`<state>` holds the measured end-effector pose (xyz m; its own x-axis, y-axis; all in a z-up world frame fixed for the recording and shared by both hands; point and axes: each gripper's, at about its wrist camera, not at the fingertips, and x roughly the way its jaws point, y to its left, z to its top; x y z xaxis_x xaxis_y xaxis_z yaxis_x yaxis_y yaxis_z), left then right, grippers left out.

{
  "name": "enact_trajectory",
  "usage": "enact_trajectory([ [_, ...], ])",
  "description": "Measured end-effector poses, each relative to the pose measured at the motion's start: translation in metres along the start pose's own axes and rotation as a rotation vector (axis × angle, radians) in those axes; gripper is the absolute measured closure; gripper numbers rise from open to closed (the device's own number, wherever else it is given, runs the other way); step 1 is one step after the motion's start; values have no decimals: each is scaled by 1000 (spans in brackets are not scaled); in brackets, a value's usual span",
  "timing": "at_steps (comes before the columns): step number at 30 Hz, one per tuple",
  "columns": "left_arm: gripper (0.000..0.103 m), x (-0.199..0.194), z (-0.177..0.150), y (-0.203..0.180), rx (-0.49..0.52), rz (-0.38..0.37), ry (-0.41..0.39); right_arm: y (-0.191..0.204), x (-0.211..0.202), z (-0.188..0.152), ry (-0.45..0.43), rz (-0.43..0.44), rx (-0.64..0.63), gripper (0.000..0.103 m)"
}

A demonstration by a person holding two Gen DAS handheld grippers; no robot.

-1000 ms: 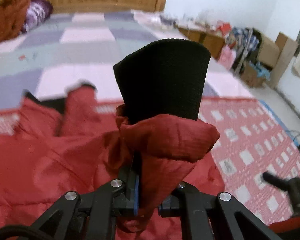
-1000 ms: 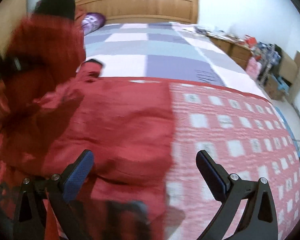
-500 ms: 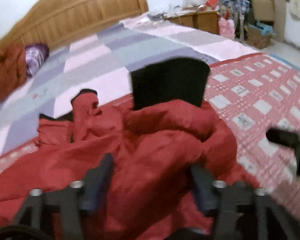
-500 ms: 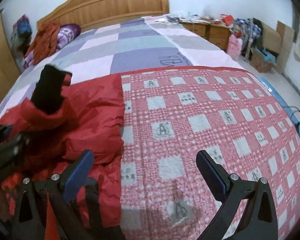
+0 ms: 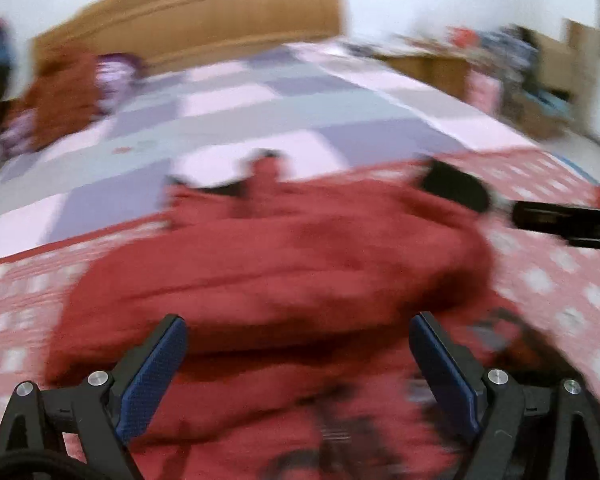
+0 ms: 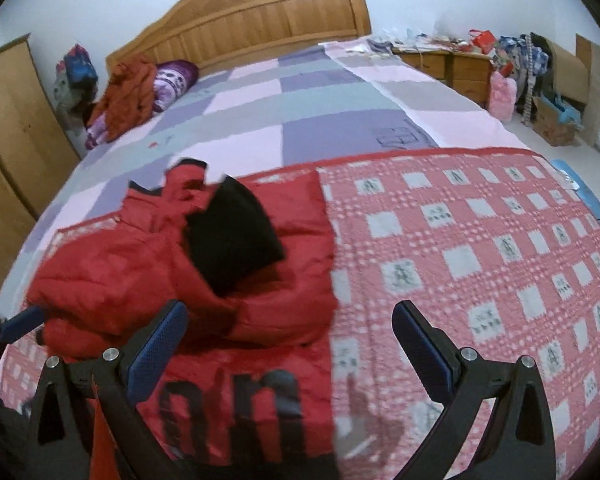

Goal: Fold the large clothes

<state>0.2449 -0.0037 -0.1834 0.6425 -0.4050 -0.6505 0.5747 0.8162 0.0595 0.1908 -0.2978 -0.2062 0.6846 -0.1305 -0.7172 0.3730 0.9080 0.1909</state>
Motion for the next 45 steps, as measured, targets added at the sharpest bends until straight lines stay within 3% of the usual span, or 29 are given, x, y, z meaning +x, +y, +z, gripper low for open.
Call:
enact_trajectory([
  [3, 9, 3, 2, 56, -75, 166, 10, 20, 12, 16, -2, 35, -27, 0],
  [6, 9, 11, 1, 101, -124, 275, 35, 42, 29, 32, -8, 42, -92, 0],
  [9, 9, 24, -3, 134, -169, 333, 70, 56, 52, 43, 31, 23, -143, 0],
  [11, 9, 37, -10, 148, -201, 341, 114, 62, 72, 44, 111, 31, -168, 0],
  [13, 9, 58, -21, 161, -250, 321, 194, 64, 88, 40, 186, 27, -186, 14],
  [15, 10, 72, -37, 168, -311, 287, 245, 63, 96, 34, 227, 65, -183, 58],
  [18, 10, 71, -43, 168, -357, 275, 224, 67, 84, 33, 168, 122, -207, 82],
  [21, 9, 61, -43, 164, -387, 246, 160, 64, 42, 50, -49, 124, -208, 83],
  [23, 9, 64, -43, 158, -369, 244, 155, 51, 23, 58, -155, 68, -175, 83],
  [25, 9, 71, -46, 150, -349, 239, 185, 39, 33, 55, -121, -5, -169, 83],
  [27, 8, 86, -52, 142, -306, 259, 243, 26, 73, 38, 63, -62, -192, 82],
  [29, 8, 91, -57, 142, -301, 256, 269, 19, 93, 20, 146, -68, -219, 79],
  [31, 7, 89, -60, 147, -331, 238, 264, 12, 90, 18, 123, -48, -175, 77],
  [33, 7, 81, -60, 154, -366, 211, 262, 1, 84, 22, 114, -49, -90, 53],
  [35, 7, 67, -56, 156, -368, 204, 232, -7, 70, 23, 90, -82, -64, 42],
  [39, 7, 35, -29, 159, -337, 198, 91, 10, 21, 24, -65, -204, -196, 42],
  [42, 7, 39, -8, 172, -359, 231, 76, 43, 7, 28, -121, -148, -297, 42],
  [45, 7, 64, 4, 186, -339, 285, 143, 95, 20, 34, -102, -51, -402, 42],
])
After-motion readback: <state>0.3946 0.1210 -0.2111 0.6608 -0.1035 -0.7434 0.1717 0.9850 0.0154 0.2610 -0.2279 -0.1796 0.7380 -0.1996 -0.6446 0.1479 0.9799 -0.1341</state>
